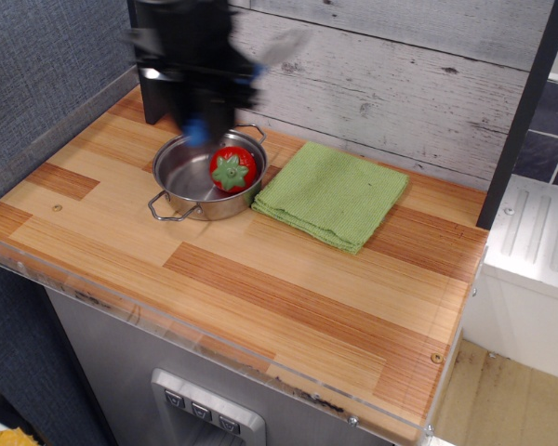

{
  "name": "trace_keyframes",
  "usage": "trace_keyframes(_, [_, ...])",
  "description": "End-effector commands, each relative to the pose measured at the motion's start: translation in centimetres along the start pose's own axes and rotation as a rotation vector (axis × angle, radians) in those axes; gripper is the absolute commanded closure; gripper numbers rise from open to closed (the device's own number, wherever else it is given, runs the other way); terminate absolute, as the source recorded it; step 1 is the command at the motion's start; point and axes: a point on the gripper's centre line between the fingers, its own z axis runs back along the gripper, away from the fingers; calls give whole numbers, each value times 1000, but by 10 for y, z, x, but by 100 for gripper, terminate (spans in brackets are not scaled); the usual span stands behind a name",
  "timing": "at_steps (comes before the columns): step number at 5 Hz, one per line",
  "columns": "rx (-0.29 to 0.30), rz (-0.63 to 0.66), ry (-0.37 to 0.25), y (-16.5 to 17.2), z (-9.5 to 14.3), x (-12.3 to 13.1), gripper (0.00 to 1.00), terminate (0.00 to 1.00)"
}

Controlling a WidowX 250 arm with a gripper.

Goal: Place the fork to the left of the pot.

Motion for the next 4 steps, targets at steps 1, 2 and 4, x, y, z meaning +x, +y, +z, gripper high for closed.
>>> trace_keyframes(1, [55,67,45,54,-3,-35,100,0])
trace_keyframes(2, [73,66,86,65,-15,-34,100,0])
trace_keyframes(4, [53,84,178,99,-47,-41,100,0])
